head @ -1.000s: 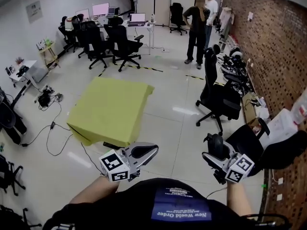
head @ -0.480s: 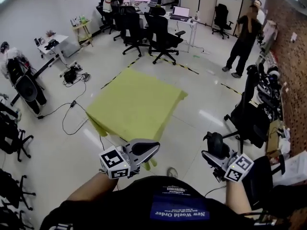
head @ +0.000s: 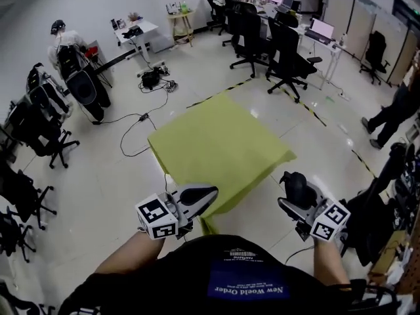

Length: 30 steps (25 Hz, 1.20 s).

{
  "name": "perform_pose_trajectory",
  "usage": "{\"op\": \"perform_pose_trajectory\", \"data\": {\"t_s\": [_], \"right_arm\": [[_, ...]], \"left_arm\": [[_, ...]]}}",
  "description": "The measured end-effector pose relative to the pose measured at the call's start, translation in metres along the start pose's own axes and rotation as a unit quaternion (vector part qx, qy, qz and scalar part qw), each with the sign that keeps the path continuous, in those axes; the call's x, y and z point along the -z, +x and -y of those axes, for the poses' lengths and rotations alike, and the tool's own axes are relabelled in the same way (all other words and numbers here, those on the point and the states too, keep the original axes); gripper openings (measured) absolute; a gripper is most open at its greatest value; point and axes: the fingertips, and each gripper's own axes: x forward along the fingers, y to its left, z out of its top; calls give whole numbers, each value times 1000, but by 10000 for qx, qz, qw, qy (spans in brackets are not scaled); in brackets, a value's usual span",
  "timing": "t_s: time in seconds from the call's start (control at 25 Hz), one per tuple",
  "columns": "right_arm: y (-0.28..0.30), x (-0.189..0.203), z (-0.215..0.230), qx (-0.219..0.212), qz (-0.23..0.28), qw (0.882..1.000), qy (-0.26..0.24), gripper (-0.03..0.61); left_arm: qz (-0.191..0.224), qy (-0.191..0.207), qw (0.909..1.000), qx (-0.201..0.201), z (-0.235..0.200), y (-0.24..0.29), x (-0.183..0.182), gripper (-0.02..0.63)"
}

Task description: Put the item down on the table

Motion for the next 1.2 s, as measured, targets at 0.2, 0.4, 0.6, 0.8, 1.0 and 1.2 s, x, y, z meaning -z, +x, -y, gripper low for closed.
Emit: {"op": "perform_pose_trajectory", "data": {"t_s": [0.2,0.4,0.6,0.8,1.0,1.2], "right_arm": [[55,-12,29,-452,-126,9989,-37,318],[126,-13,39,-621,-256,9977,-65,318],[213,-23,48,-410,-384,9984,-115,318],[273,-23,61,53,-527,9986,67,318],[313,-26,78,352,-536,9979,96,318],[310,-32,93,322,-585,9977,106,318]], "left_arm": [[-35,-81,9983,-574,-37,-12,-2,-6],[86,-203,9966,-795,-93,-39,-6,-6],[85,-180,9980,-603,-176,-68,-17,-6],[-108,-147,9998,-104,-245,-83,-24,-6],[-284,-49,9991,295,-292,-76,-20,-6],[-104,-293,9988,389,-301,-43,-25,-6]]}}
